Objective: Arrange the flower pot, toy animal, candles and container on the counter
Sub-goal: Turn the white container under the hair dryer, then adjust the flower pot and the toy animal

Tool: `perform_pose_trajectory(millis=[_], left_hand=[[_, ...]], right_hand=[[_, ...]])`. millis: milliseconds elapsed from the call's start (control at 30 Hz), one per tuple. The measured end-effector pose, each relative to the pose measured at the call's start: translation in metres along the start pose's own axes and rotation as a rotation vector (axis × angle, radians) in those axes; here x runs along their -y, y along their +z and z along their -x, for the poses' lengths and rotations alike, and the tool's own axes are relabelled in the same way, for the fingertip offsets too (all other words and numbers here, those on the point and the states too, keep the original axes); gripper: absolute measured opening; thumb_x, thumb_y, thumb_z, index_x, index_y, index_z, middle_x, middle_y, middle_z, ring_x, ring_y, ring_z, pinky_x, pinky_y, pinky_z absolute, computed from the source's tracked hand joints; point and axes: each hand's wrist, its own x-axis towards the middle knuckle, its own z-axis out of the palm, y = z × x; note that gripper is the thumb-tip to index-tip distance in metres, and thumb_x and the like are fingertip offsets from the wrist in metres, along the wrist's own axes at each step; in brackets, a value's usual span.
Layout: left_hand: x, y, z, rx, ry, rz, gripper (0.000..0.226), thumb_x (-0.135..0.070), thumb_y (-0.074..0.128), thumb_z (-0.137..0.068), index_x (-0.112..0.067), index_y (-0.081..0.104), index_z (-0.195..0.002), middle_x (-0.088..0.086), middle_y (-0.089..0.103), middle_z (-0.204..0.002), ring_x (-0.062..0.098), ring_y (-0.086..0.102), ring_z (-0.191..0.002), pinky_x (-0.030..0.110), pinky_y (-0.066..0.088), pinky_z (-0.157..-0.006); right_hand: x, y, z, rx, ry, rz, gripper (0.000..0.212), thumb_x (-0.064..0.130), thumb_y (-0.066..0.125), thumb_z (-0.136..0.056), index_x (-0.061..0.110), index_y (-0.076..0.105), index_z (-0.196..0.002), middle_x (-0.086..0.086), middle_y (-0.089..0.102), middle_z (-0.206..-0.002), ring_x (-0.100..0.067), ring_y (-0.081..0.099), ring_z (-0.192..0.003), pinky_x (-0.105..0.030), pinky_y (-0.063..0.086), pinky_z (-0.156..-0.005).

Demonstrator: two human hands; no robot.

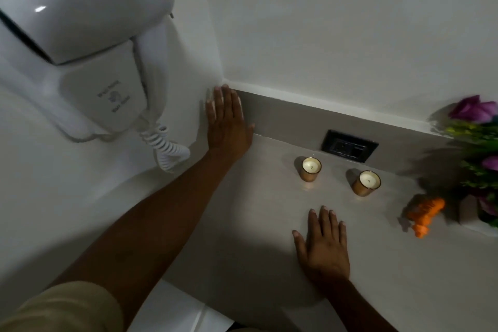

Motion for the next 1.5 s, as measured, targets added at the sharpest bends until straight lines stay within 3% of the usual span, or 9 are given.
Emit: perform_pose_trajectory(millis=[100, 333, 500, 667, 767, 1000, 1167, 1300, 1500], left_hand=[[-0.022, 0.007, 0.042, -0.03, 0.067, 0.135, 0.095, -0.059, 0.041, -0.094, 0.002, 0.007, -0.159, 0.024, 0.007, -0.168, 0.041, 0.002, -0.156, 0.057, -0.001, -0.126], [-0.089, 0.066, 0.183, 0.374, 0.393, 0.198, 0.091, -0.074, 0.001, -0.096, -0.01, -0.001, -0.161, 0.015, -0.002, -0.171, 0.032, -0.011, -0.157, 0.057, 0.002, -0.127], [-0.131, 0.081, 0.208, 0.519, 0.559, 0.185, 0.095, -0.078, -0.003, -0.093, -0.011, -0.004, -0.161, 0.012, -0.005, -0.171, 0.03, -0.015, -0.157, 0.054, -0.002, -0.127], [-0.145, 0.081, 0.206, 0.532, 0.577, 0.159, 0.099, -0.082, 0.004, -0.092, -0.013, -0.005, -0.162, 0.01, -0.01, -0.171, 0.031, -0.017, -0.156, 0.055, -0.006, -0.126], [-0.142, 0.083, 0.207, 0.51, 0.591, 0.17, 0.099, -0.082, 0.005, -0.092, -0.012, -0.001, -0.162, 0.011, -0.005, -0.171, 0.032, -0.015, -0.157, 0.056, -0.003, -0.126], [-0.143, 0.089, 0.206, 0.457, 0.6, 0.206, 0.098, -0.081, 0.011, -0.093, -0.012, 0.006, -0.163, 0.012, 0.003, -0.171, 0.033, -0.005, -0.158, 0.057, 0.003, -0.126], [-0.148, 0.088, 0.207, 0.465, 0.588, 0.244, 0.098, -0.082, 0.011, -0.092, -0.013, 0.004, -0.163, 0.011, 0.001, -0.172, 0.032, -0.007, -0.158, 0.055, 0.0, -0.127], [-0.147, 0.088, 0.208, 0.474, 0.582, 0.243, 0.098, -0.082, 0.012, -0.092, -0.015, 0.002, -0.163, 0.01, -0.001, -0.172, 0.03, -0.009, -0.158, 0.055, 0.0, -0.127], [-0.148, 0.089, 0.207, 0.469, 0.577, 0.271, 0.097, -0.081, 0.016, -0.092, -0.015, 0.005, -0.163, 0.009, 0.001, -0.172, 0.03, -0.008, -0.158, 0.056, 0.002, -0.126]], right_hand=[[-0.009, -0.005, 0.005, 0.004, 0.016, -0.021, 0.08, 0.069, 0.015, -0.098, 0.02, 0.016, -0.16, -0.009, 0.005, -0.168, -0.025, -0.006, -0.154, -0.044, -0.004, -0.124], [-0.067, -0.018, 0.033, -0.107, 0.18, -0.017, 0.076, 0.064, 0.023, -0.1, 0.015, 0.028, -0.157, -0.014, 0.018, -0.165, -0.031, 0.006, -0.154, -0.05, 0.007, -0.124], [-0.113, -0.021, 0.059, -0.146, 0.343, 0.008, 0.077, 0.067, 0.021, -0.099, 0.017, 0.024, -0.158, -0.014, 0.018, -0.166, -0.031, 0.006, -0.154, -0.05, 0.006, -0.124], [-0.126, -0.02, 0.067, -0.177, 0.367, -0.016, 0.076, 0.067, 0.025, -0.1, 0.018, 0.025, -0.157, -0.013, 0.018, -0.166, -0.029, 0.006, -0.154, -0.046, 0.001, -0.124], [-0.128, -0.021, 0.067, -0.313, 0.42, -0.216, 0.072, 0.061, 0.039, -0.1, 0.012, 0.033, -0.153, -0.014, 0.029, -0.161, -0.029, 0.02, -0.151, -0.044, 0.016, -0.123], [-0.19, -0.071, 0.027, -0.68, 0.897, -0.784, 0.083, 0.033, 0.07, -0.092, 0.004, 0.024, -0.154, -0.017, 0.032, -0.157, -0.029, 0.032, -0.145, -0.022, 0.021, -0.114], [-0.239, -0.099, -0.004, -0.722, 0.967, -0.817, 0.103, 0.03, 0.089, -0.074, 0.009, 0.027, -0.153, -0.012, 0.039, -0.154, -0.027, 0.038, -0.142, -0.04, 0.028, -0.119], [-0.25, -0.107, -0.019, -0.768, 0.968, -0.831, 0.102, 0.022, 0.094, -0.066, 0.02, 0.034, -0.148, -0.004, 0.051, -0.144, -0.025, 0.05, -0.132, -0.026, 0.036, -0.106], [-0.258, -0.107, -0.033, -0.808, 0.993, -0.812, 0.096, 0.025, 0.092, -0.068, 0.018, 0.036, -0.146, -0.006, 0.061, -0.132, -0.03, 0.058, -0.122, -0.041, 0.046, -0.105]])
